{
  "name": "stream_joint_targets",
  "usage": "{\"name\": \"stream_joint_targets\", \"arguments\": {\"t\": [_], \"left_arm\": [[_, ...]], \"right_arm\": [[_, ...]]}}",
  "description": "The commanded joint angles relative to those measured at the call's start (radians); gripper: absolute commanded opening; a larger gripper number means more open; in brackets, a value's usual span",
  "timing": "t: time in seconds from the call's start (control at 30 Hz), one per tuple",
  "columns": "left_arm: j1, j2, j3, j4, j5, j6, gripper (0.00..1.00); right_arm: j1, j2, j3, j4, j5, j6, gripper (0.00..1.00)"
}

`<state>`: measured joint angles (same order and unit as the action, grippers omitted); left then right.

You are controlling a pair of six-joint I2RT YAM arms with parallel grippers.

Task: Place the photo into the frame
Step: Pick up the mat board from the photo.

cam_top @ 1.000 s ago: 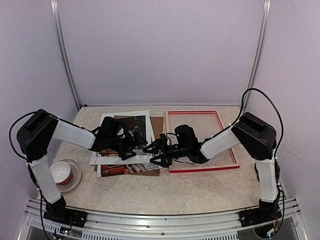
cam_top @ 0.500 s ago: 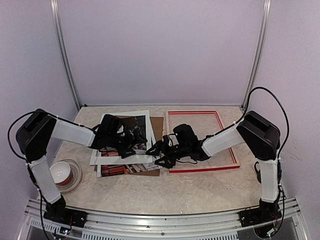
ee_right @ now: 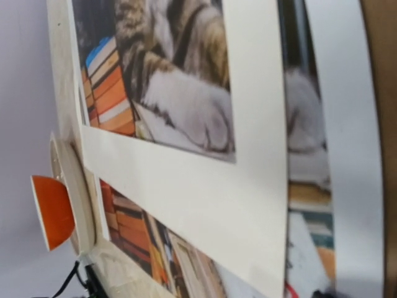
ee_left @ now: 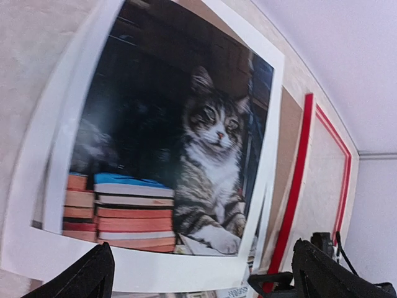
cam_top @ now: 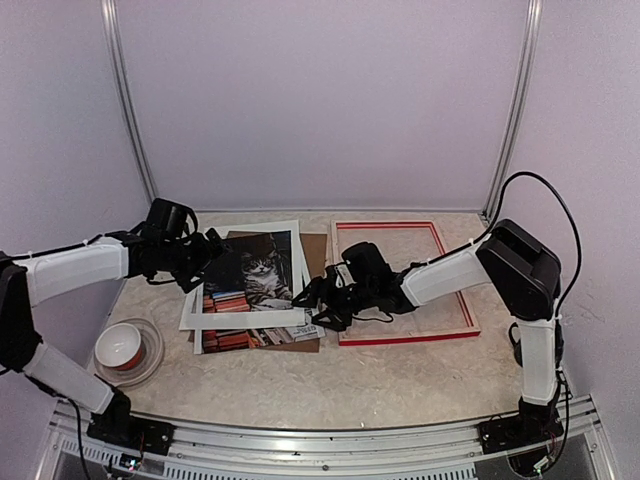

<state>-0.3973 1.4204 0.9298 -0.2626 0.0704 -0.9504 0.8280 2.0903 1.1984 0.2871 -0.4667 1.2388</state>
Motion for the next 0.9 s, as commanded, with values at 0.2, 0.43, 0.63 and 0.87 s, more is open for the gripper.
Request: {"name": "stream_joint_targets", "arguments": {"t": [0.2, 0.43, 0.63, 0.87], "left_arm": [[0.162, -0.065, -0.169, -0.147, -0.114, 0.009, 0.99], [0.199, 0.017, -0.224, -0.069, -0.106, 0.001, 0.99], [0.209, 0.070, -0.243, -0.021, -0.090, -0.008, 0.99], [0.209, 0.115, -0.260, 0.039, -0.025, -0.012, 0.99]], "right_arm": [[0.006, -0.065, 0.146, -0.172, 0.105, -0.152, 0.78], [0.021, 0.008, 0.312, -0.316, 0.130, -0.252, 0.78], [0.016, 0.075, 0.350, -0.365, 0.161, -0.265, 0.78], [0.004, 0.123, 0.368, -0.396, 0.171, -0.270, 0.78]]}}
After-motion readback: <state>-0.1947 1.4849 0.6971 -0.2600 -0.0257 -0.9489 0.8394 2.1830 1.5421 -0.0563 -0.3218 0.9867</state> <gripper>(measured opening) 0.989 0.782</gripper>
